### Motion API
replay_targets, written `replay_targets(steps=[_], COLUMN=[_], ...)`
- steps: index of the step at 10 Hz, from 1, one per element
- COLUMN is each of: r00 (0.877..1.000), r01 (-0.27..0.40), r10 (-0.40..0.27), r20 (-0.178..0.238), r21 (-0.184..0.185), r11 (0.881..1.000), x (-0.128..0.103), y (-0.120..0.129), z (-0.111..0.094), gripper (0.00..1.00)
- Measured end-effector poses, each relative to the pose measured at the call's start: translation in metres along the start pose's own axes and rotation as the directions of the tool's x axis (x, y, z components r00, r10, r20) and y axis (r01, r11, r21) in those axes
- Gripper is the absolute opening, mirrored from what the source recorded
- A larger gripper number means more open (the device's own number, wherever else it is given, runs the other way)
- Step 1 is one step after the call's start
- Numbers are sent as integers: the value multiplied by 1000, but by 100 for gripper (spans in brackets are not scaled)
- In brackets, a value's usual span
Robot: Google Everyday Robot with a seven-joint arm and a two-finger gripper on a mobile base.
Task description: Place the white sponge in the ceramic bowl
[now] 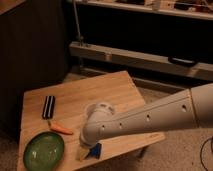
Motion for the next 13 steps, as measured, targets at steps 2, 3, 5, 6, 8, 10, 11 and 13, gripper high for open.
replay_targets(steps=[2, 3, 5, 6, 8, 10, 11, 13], r00=[1000, 1000, 1000, 1000, 1000, 1000, 1000, 1000], r01=[-1, -3, -8, -8, -2, 2, 1, -4], r10=[1, 2, 7, 8, 1, -2, -1, 4], r20=[17, 23, 27, 26, 19, 7, 2, -11], r21=[8, 12, 18, 17, 16, 12, 8, -6], r11=[1000, 1000, 1000, 1000, 1000, 1000, 1000, 1000], x=[9, 11, 16, 17, 14, 13, 13, 16], y=[2, 2, 0, 0, -1, -3, -3, -2], z=[11, 14, 22, 27, 35, 43, 48, 58], gripper=[80, 80, 80, 80, 80, 80, 80, 80])
